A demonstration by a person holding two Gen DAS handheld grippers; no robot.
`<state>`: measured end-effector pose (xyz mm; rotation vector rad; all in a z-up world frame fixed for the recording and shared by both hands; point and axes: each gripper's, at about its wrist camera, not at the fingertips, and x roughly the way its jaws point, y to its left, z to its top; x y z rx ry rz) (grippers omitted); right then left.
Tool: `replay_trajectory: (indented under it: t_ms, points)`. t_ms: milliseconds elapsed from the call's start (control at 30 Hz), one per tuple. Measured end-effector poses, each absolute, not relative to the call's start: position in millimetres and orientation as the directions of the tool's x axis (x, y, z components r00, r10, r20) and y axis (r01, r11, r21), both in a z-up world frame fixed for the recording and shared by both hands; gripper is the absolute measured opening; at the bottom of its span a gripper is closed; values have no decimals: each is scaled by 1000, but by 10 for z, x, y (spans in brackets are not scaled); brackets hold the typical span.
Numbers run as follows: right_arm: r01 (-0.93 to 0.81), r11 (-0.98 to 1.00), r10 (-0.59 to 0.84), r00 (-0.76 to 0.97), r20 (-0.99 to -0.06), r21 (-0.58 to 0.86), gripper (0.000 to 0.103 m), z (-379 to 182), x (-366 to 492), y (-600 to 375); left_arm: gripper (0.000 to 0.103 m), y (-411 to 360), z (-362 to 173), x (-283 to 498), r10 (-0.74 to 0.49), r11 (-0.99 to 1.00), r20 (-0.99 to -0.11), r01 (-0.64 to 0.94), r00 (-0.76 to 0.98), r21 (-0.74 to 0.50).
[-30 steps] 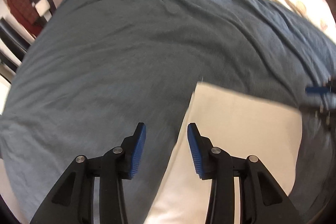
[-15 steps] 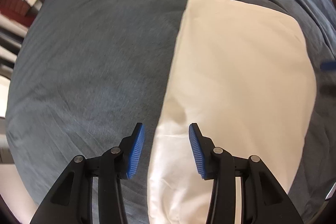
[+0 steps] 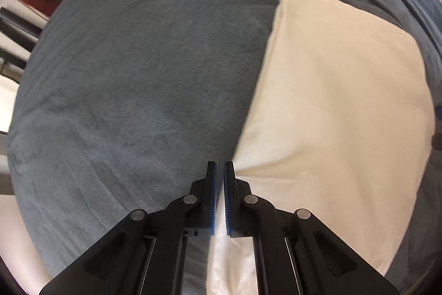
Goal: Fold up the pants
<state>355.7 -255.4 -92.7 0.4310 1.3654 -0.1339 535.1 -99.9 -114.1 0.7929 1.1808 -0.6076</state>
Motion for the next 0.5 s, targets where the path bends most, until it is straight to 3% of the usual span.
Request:
replay_trajectory:
  t_ms: [100, 167, 200, 500]
  points:
    - [348, 914, 143, 203, -969, 208, 54, -953, 3631, -2534, 16, -907, -996, 5313, -6, 615, -942, 744, 336, 262]
    - [335, 927, 97, 226, -969, 170, 54, -896, 3646, -2463, 53, -809, -855, 5251, -15, 628, -933, 730, 359, 271]
    - [329, 930, 88, 235, -968, 165, 54, -875, 3665, -2421, 57, -746, -798, 5231, -31, 635, -935, 729, 354, 255]
    - [259, 946, 122, 268, -956, 193, 54, -752, 3727, -2131, 57, -154, -862, 4985, -29, 662, -983, 741, 181, 117]
